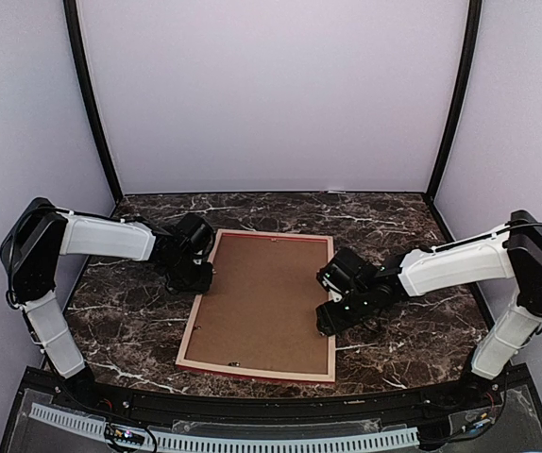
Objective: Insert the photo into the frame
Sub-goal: Press the fastener onto the backboard.
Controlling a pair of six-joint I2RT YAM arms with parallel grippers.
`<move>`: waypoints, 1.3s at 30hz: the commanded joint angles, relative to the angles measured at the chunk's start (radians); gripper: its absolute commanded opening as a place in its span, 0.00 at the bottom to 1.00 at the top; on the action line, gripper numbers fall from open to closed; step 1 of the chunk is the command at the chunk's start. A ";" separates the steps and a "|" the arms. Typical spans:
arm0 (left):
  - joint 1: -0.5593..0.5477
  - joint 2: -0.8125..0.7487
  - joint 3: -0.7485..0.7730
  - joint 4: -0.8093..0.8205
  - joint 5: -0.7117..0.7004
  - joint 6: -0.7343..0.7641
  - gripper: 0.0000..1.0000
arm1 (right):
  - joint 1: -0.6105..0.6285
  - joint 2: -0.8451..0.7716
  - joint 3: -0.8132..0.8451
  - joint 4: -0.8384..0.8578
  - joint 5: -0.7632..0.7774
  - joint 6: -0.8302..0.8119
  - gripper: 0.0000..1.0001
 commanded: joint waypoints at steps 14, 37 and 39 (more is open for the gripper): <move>-0.002 -0.008 -0.018 -0.037 0.001 0.010 0.01 | -0.014 0.003 -0.023 -0.109 -0.139 -0.089 0.60; -0.002 -0.013 -0.024 -0.043 -0.003 0.008 0.01 | -0.085 0.014 -0.033 -0.127 -0.171 -0.163 0.48; -0.002 -0.015 -0.025 -0.043 -0.003 0.008 0.01 | -0.086 0.027 -0.025 -0.146 -0.154 -0.169 0.46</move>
